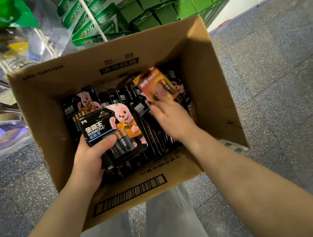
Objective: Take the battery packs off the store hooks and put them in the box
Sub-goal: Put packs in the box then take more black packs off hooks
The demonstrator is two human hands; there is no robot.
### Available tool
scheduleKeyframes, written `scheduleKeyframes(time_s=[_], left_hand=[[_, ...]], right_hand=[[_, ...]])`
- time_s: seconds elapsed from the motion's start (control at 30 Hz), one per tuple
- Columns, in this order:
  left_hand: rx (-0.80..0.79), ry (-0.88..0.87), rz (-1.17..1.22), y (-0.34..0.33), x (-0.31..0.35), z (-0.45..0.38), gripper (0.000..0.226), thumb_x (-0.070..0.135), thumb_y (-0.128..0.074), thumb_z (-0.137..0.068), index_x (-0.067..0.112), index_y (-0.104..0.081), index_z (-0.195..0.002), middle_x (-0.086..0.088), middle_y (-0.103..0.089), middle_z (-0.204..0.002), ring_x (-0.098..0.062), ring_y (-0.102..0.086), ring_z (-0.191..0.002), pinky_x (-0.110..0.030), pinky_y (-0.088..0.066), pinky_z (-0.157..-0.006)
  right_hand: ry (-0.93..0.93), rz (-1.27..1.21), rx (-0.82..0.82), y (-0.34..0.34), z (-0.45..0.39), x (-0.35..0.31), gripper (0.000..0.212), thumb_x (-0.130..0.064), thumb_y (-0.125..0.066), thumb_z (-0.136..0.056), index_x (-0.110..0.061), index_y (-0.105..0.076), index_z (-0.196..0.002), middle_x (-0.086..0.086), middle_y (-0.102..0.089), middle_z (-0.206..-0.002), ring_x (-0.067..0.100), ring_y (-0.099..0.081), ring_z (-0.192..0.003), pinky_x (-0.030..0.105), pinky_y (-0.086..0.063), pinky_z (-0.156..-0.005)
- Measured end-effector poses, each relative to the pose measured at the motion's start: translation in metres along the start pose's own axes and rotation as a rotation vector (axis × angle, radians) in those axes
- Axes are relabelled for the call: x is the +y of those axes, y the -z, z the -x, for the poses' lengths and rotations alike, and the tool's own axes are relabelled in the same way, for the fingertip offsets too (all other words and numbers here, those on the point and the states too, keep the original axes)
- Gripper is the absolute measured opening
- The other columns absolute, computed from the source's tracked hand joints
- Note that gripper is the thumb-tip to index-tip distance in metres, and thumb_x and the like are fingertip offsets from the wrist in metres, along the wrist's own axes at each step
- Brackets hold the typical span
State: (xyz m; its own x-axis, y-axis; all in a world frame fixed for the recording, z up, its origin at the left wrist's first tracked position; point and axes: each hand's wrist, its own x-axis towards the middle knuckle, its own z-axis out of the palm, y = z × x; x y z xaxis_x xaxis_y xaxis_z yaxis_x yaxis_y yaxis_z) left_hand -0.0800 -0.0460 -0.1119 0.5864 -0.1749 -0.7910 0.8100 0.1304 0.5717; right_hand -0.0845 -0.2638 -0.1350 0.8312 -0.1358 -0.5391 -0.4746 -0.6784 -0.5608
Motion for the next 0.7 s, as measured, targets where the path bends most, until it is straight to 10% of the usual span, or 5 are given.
scheduleKeyframes(time_s=[0.23, 0.37, 0.7], left_hand=[[0.047, -0.011, 0.012, 0.001, 0.004, 0.001, 0.065, 0.018, -0.07, -0.064, 0.027, -0.052, -0.126, -0.004, -0.069, -0.121, -0.027, -0.068, -0.107, -0.042, -0.056, -0.078], [0.033, -0.053, -0.019, 0.002, 0.003, -0.004, 0.068, 0.018, -0.07, -0.067, 0.019, -0.05, -0.131, -0.006, -0.071, -0.117, -0.025, -0.071, -0.102, -0.035, -0.06, -0.074], [0.084, -0.056, -0.051, 0.001, 0.004, -0.007, 0.056, 0.006, -0.078, -0.072, 0.026, -0.054, -0.118, -0.002, -0.07, -0.114, -0.019, -0.072, -0.098, -0.032, -0.059, -0.074]], right_hand=[[-0.221, -0.224, 0.225, 0.009, -0.006, -0.001, 0.042, -0.036, -0.046, -0.1, -0.021, -0.043, -0.139, -0.007, -0.055, -0.119, 0.011, -0.056, -0.11, 0.023, -0.05, -0.078], [-0.433, 0.086, 0.184, 0.018, -0.039, 0.011, 0.06, -0.048, -0.054, -0.093, -0.008, -0.044, -0.137, 0.012, -0.036, -0.141, 0.031, -0.037, -0.129, 0.042, -0.037, -0.103], [-0.471, -0.033, 0.159, 0.019, -0.047, 0.02, 0.082, -0.068, -0.05, -0.085, -0.018, -0.033, -0.147, 0.009, -0.042, -0.145, 0.031, -0.031, -0.136, 0.048, -0.032, -0.11]])
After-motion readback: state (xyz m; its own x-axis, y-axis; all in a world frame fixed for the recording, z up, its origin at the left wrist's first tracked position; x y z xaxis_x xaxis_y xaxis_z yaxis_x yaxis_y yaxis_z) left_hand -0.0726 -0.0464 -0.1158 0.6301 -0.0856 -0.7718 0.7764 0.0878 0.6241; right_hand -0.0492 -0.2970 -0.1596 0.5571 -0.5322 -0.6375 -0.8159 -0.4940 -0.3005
